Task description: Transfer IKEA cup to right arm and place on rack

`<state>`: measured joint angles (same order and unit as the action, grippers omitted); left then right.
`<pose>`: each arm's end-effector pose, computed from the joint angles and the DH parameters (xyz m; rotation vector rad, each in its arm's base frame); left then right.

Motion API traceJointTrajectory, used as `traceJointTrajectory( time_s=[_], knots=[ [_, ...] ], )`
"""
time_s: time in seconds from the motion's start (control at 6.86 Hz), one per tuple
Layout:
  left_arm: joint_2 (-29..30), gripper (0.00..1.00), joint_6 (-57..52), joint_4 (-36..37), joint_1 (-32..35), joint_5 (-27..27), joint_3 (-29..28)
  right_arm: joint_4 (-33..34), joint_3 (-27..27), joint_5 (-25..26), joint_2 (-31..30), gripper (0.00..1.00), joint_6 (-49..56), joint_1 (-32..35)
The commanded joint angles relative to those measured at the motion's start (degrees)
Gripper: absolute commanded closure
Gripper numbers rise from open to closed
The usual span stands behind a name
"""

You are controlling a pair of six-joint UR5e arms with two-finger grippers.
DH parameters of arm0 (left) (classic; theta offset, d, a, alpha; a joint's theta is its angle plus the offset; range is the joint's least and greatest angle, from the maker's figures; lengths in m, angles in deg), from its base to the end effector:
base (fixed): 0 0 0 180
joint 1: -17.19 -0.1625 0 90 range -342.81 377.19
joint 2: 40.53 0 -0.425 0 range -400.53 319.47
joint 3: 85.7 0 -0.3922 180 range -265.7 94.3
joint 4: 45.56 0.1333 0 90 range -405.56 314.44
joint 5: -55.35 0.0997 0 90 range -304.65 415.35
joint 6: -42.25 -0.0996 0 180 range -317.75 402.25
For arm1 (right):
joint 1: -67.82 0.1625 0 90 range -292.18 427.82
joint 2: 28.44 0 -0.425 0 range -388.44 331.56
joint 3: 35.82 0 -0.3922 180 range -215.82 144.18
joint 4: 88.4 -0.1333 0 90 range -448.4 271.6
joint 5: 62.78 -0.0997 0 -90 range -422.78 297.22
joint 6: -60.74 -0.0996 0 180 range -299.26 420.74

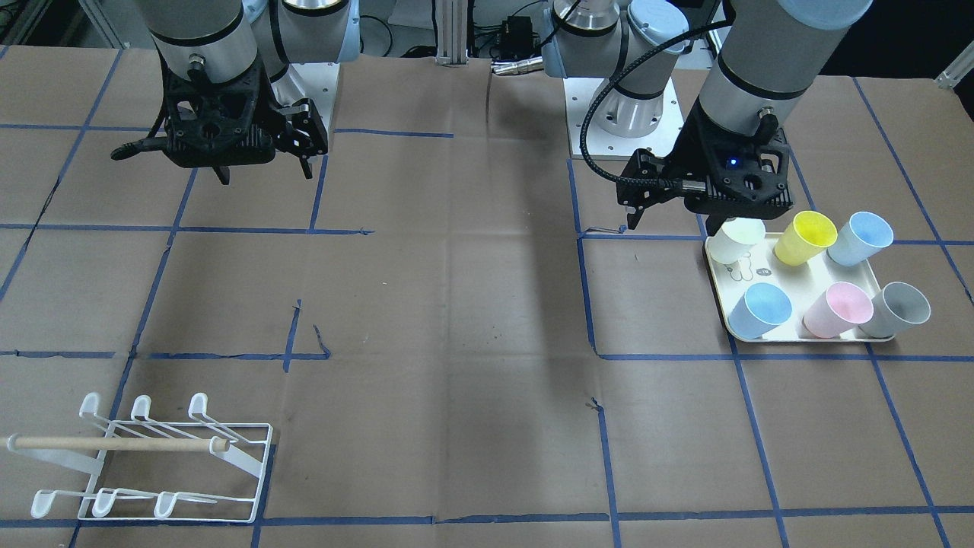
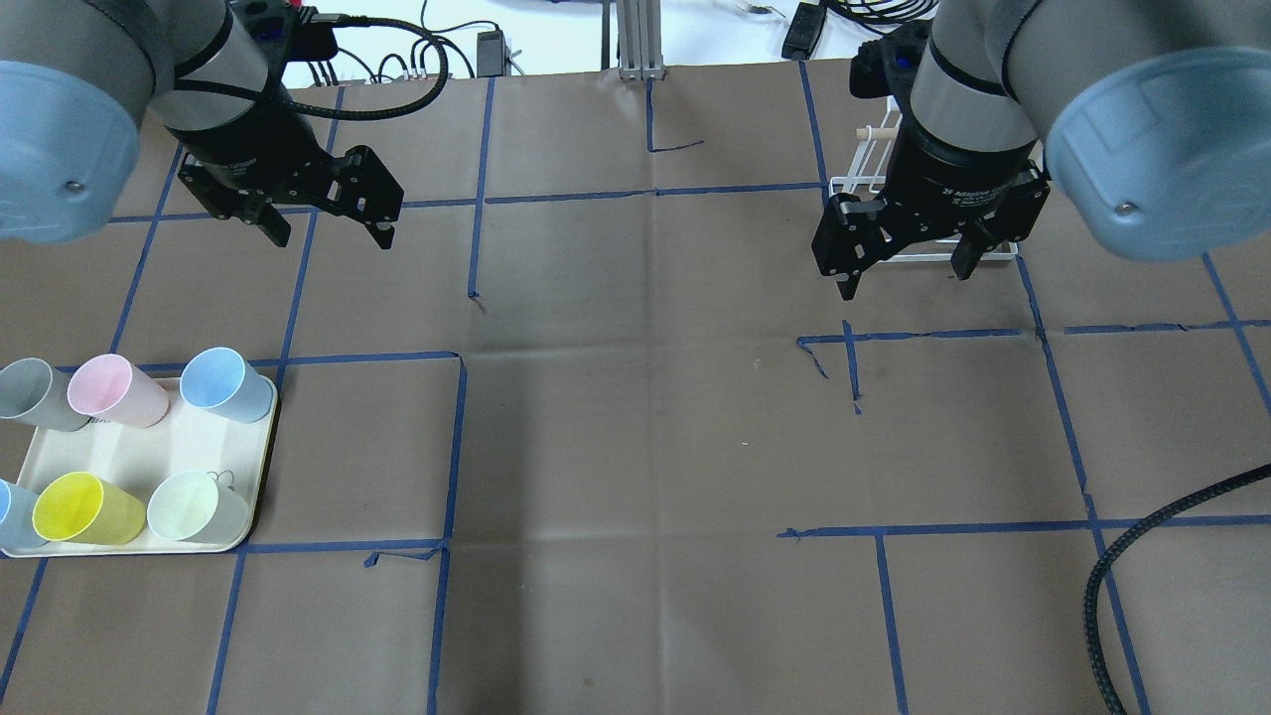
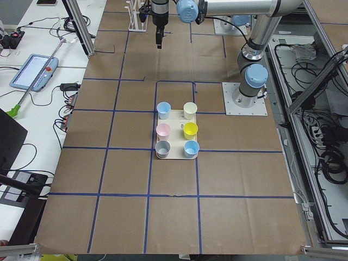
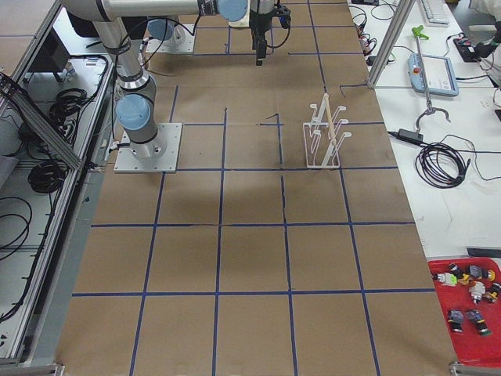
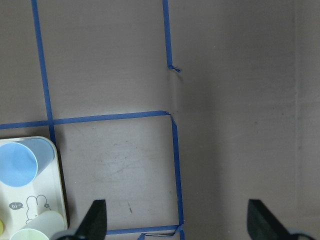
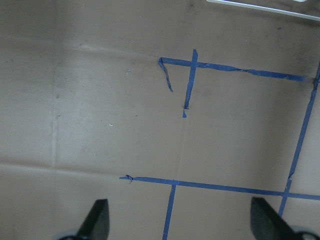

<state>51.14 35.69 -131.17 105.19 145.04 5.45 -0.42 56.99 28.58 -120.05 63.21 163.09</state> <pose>-0.1161 -0.5109 0.4712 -0.1250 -3.1355 0.0435 0.1739 -0.4601 0.4741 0.2113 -3.1081 -0.0866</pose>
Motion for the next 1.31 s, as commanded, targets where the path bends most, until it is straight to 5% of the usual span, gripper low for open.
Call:
traceJointTrajectory(
  time_s=[0.0, 1.17],
  knots=[
    [-0.09, 0.00, 0.05, 0.00, 0.06, 0.05, 0.00, 0.00, 0.00, -0.04, 0.12, 0.00, 0.00, 0.00],
    [-0.62, 0.00, -0.74, 0.53, -0.73, 0.05, 0.44, -0.09, 0.00, -0.04, 0.21, 0.00, -0.09, 0.00]
  ],
)
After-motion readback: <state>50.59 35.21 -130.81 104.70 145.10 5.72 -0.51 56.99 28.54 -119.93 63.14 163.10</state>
